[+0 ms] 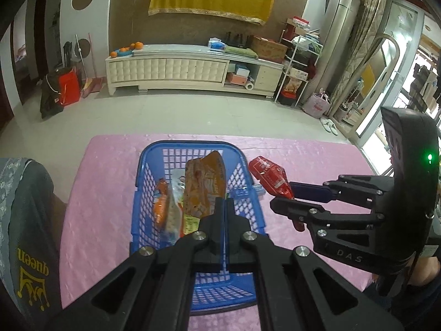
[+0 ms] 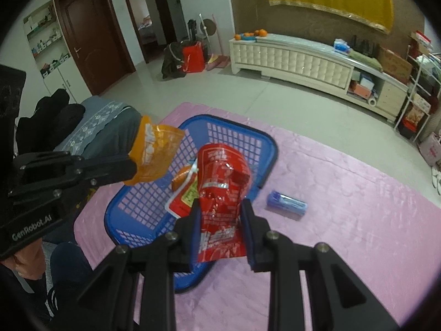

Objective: Organize snacks
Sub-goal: 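Carry the yellow pouch and red pouch over the basket with both tools, then open left tool to drop the yellow pouch while right tool releases the red pouch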

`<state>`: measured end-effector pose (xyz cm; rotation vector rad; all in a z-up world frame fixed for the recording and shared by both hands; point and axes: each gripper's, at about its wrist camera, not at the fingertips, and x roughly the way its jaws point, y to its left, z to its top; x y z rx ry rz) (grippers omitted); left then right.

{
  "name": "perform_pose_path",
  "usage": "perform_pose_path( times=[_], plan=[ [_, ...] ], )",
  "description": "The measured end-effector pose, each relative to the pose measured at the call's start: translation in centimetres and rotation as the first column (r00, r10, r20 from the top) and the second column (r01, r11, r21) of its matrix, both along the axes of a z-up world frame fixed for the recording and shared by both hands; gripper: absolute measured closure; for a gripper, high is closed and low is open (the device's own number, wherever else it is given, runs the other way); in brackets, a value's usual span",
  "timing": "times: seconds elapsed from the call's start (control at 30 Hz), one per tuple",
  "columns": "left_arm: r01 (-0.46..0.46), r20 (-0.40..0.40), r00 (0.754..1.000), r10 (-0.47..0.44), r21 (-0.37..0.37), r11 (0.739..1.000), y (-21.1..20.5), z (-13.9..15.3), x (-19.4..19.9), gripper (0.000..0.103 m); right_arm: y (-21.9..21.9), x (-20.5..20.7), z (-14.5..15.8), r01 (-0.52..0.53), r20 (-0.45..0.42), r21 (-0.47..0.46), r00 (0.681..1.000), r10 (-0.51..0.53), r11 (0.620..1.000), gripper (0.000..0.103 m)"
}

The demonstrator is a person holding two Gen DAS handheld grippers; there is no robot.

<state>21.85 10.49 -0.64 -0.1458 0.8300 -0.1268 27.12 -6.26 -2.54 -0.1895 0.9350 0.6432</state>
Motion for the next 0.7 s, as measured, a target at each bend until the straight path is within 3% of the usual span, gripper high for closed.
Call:
perform_pose_path(
  times=[0.7],
  plan=[
    [-0.051, -0.127, 0.99, 0.054, 0.025, 0.998, 2.3, -6.3, 5.6, 0.103, 5.7, 6.1, -4.3, -0.064, -0.027, -0.127, 0.998, 0.061, 0.99, 0.07]
  ],
)
